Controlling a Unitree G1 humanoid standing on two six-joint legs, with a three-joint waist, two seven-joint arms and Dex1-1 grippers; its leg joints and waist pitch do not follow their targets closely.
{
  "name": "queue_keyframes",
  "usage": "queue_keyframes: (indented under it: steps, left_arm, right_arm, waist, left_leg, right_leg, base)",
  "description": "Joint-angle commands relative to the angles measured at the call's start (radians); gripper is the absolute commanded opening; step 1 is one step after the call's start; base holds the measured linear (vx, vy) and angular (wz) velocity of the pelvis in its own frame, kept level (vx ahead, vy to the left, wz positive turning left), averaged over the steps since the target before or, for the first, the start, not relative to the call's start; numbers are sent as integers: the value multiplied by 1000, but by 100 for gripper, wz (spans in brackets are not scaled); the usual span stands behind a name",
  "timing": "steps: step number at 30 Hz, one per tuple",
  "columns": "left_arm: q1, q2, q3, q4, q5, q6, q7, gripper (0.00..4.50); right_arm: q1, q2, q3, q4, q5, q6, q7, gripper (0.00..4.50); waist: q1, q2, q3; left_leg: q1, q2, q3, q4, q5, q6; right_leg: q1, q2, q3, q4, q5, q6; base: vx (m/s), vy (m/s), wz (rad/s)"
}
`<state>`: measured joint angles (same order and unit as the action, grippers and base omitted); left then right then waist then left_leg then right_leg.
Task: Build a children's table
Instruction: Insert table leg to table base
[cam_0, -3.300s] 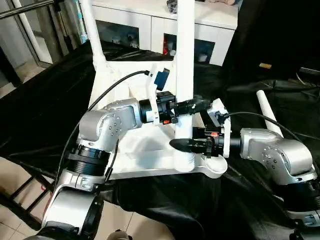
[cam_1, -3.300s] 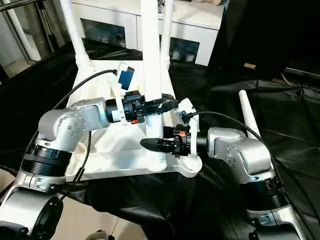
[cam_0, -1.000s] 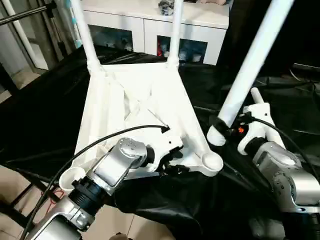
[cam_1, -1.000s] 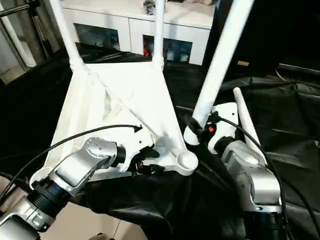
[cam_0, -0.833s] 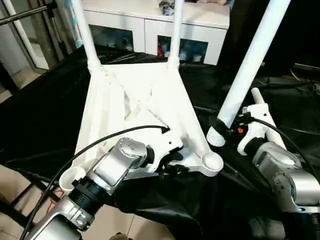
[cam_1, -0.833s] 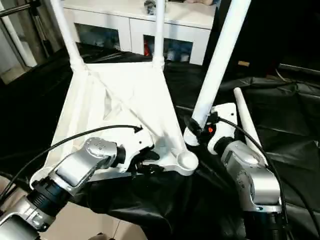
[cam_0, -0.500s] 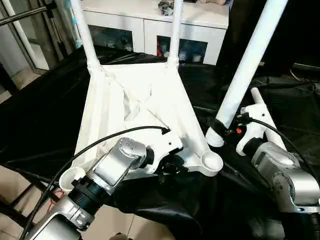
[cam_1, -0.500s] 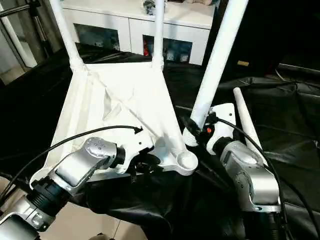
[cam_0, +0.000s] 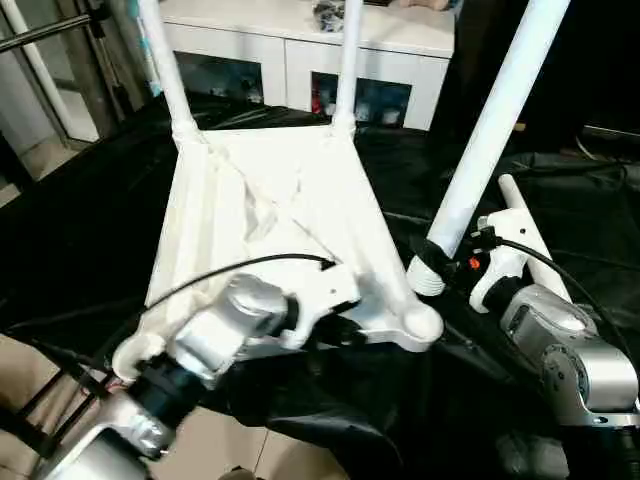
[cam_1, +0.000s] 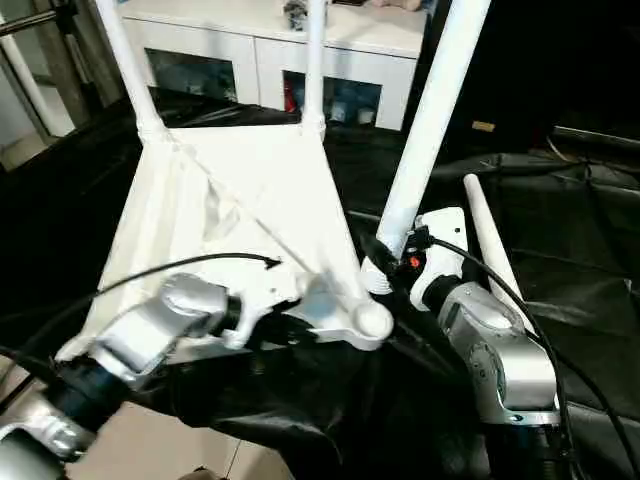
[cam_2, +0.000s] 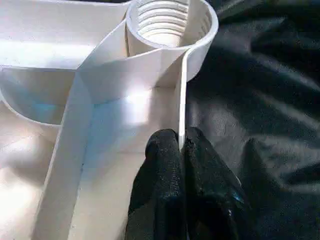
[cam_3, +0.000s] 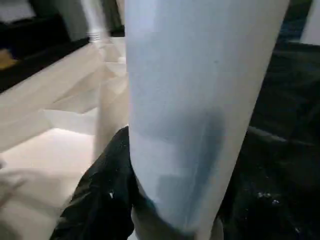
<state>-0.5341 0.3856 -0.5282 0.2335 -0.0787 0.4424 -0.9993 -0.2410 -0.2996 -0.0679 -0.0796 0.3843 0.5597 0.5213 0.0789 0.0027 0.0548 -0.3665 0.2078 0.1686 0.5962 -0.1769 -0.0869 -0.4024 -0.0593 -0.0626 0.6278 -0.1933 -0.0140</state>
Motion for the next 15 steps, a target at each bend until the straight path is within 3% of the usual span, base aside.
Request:
queue_keyframes:
  steps: [1, 6, 8, 15]
  left_arm:
    - [-10, 33, 51, 61, 32, -19, 24, 0]
    - [-29, 50, 82, 119, 44, -50, 50, 0]
    - [-32, 52, 96, 135, 37, -78, 55, 0]
    - [-17, 31, 118, 140, -11, -176, -3, 0]
  right_arm:
    - [-22, -20, 14, -26, 26, 16, 50, 187]
    - [-52, -22, 29, 15, 19, 8, 76, 187]
    - [-71, -19, 40, 37, 17, 3, 87, 187]
    - [-120, -10, 87, 107, 2, -7, 125, 187]
  waist:
    - [2, -7, -62]
    - [1, -11, -65]
    - [-5, -16, -65]
    - [-6, -18, -68]
  left_leg:
    - [1, 11, -2, -68, -193, 5]
    - [1, 11, -2, -67, -169, 1]
    - [0, 11, -1, -66, -162, 4]
    - [3, 14, 1, -64, -134, 17]
  right_leg:
    - [55, -66, 46, -95, -272, -121]
    - [54, -68, 46, -92, -280, -119]
    - [55, -68, 46, -89, -257, -128]
    - [54, -71, 48, -79, -180, -168]
  base:
    - [0, 0, 0]
    - [0, 0, 0]
    - [0, 0, 0]
    - [0, 0, 0]
